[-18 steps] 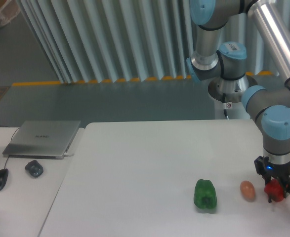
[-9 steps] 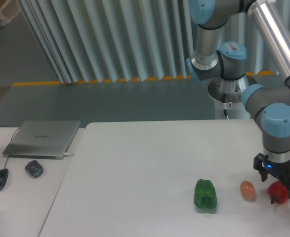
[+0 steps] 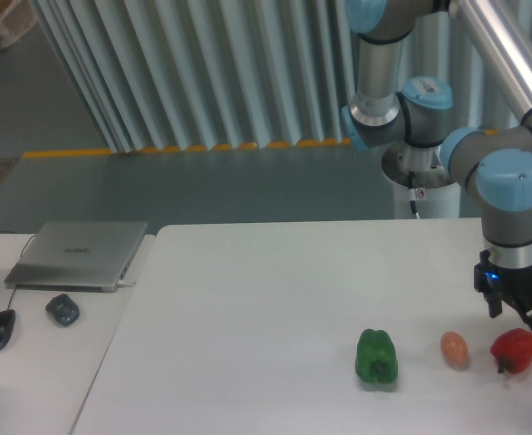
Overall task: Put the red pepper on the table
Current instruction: 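Open the gripper and lift it up off the red pepper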
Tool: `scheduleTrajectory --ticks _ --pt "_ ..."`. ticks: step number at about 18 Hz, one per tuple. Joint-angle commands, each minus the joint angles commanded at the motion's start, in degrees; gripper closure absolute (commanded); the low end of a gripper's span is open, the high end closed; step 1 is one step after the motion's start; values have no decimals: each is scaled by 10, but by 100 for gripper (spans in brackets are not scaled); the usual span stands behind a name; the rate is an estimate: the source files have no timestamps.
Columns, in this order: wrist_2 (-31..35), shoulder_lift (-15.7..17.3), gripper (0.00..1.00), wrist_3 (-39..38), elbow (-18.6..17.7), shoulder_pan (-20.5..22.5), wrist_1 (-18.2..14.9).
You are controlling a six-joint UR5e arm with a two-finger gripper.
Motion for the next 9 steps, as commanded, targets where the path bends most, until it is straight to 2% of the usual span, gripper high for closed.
scheduleTrajectory --ticks 3,9 --pt "3 15 0 86 1 1 -39" --pt "-14 32 0 106 8 -4 -86"
